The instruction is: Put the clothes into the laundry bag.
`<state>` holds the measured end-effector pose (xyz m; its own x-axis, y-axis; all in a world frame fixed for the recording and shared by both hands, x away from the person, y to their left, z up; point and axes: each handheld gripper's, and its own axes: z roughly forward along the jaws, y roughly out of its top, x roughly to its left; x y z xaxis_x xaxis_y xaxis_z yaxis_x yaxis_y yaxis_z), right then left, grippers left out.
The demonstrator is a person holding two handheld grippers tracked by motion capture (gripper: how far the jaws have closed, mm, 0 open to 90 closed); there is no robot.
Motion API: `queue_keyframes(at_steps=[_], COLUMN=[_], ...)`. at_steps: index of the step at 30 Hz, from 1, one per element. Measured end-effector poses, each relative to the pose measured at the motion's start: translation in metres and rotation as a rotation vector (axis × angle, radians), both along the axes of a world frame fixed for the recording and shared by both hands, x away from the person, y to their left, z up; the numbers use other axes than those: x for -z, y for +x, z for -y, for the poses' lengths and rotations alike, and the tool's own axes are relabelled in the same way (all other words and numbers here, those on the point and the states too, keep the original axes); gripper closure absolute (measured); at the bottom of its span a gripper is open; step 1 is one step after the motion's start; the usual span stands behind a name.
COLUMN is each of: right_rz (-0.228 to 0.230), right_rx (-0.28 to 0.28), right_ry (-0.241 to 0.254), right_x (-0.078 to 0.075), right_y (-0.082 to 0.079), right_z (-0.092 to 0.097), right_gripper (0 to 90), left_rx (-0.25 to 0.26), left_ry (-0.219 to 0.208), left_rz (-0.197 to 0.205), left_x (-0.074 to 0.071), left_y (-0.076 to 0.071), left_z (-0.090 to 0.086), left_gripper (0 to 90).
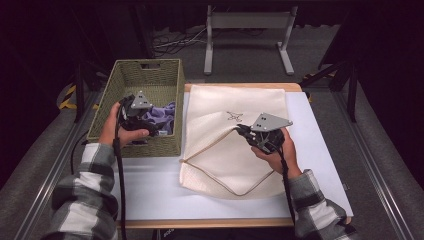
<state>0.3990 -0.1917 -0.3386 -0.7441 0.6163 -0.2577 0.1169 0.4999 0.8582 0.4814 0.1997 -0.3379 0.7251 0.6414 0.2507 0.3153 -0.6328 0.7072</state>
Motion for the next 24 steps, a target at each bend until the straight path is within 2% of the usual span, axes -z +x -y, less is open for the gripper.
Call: queue_keyframes(at_steps=[4,7,11,12,13,20,21,22,24], right_rz=[-0.002,-0.007,-0.011,-0.011,-0.01,-0.015,-0.016,-0.017,-0.024], right_rx=[-0.004,-0.005,-0.013,-0.014,-0.015,-0.018,-0.018,-0.018,-0.018], right_ry=[0.001,0.0,-0.004,-0.006,-0.007,-0.013,-0.013,-0.013,-0.013], right_x=[0.0,0.0,0.001,0.001,0.001,0.001,0.001,0.001,0.002], right_y=[0.0,-0.001,-0.001,-0.001,-0.002,-0.002,-0.002,-0.002,-0.002], right_z=[0.001,0.001,0.0,0.0,0.0,0.0,0.0,0.0,-0.002], right_gripper=[86.9,86.8,86.8,86.8,86.9,86.8,86.8,86.8,86.8], left_rx=[0.001,0.01,0.021,0.021,0.036,0.011,0.016,0.021,0.045], left_ry=[0.036,0.039,0.045,0.045,0.057,0.09,0.097,0.119,0.134], left_rz=[-0.022,-0.039,-0.087,-0.087,-0.103,-0.154,-0.157,-0.172,-0.204], left_x=[-0.002,0.0,0.007,0.007,0.012,0.029,0.03,0.033,0.037], left_y=[0.016,0.026,0.04,0.04,0.046,0.061,0.062,0.064,0.066], left_z=[0.002,0.002,0.001,0.001,0.0,-0.007,-0.007,-0.006,-0.003], left_gripper=[5.9,6.0,6.4,7.5,7.6,7.5,7.4,7.3,6.7])
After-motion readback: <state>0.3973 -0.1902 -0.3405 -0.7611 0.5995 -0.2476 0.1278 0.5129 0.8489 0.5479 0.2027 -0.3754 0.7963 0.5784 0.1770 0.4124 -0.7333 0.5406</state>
